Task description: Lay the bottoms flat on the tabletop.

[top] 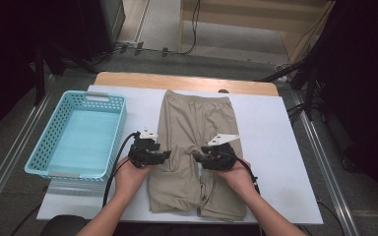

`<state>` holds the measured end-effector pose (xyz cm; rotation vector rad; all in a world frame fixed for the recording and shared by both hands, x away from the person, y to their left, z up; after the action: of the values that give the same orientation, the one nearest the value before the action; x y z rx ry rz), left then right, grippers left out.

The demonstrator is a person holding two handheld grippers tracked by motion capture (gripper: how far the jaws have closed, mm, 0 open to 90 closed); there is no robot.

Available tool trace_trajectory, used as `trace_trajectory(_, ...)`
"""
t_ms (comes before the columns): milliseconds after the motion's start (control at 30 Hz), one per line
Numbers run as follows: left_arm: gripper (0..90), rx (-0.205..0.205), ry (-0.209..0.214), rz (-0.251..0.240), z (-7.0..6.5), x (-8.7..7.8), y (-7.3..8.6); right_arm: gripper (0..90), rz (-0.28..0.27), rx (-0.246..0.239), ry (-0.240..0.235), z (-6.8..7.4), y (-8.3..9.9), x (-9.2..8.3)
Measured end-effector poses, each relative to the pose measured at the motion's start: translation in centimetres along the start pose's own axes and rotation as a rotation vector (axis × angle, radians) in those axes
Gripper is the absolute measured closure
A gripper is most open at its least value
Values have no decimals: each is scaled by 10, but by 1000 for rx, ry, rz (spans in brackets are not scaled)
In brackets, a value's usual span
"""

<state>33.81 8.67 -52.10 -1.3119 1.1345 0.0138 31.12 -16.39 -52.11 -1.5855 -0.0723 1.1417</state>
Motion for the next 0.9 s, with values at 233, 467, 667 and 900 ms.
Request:
trace_trajectory(233,796,7,22,31,-7,1,8,478,-29,26,-32,-2,-1,-19)
trace_trajectory(467,866,-67,82,93,-9,-8,10,455,-29,20,-78,1,4,-37)
trace_trajectory(667,488,-23,97,-18,-12,-22,-1,413,-58,-3,-93,0,10,-45)
trace_trajectory(900,369,-60,133,-40,2,-12,-8,318,-69,44,-91,-17,7,-43)
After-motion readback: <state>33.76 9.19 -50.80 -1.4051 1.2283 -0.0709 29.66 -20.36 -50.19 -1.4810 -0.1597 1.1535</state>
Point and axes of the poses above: each handheld gripper's, and its own axes: x roughly forward along the jaws, y roughly out of its underside, z roughly to its left, the point moved 2 cm from there along x, roughly forward along the jaws, and after that the axes turned 5 degrees about -z, right-handed, at the moved point
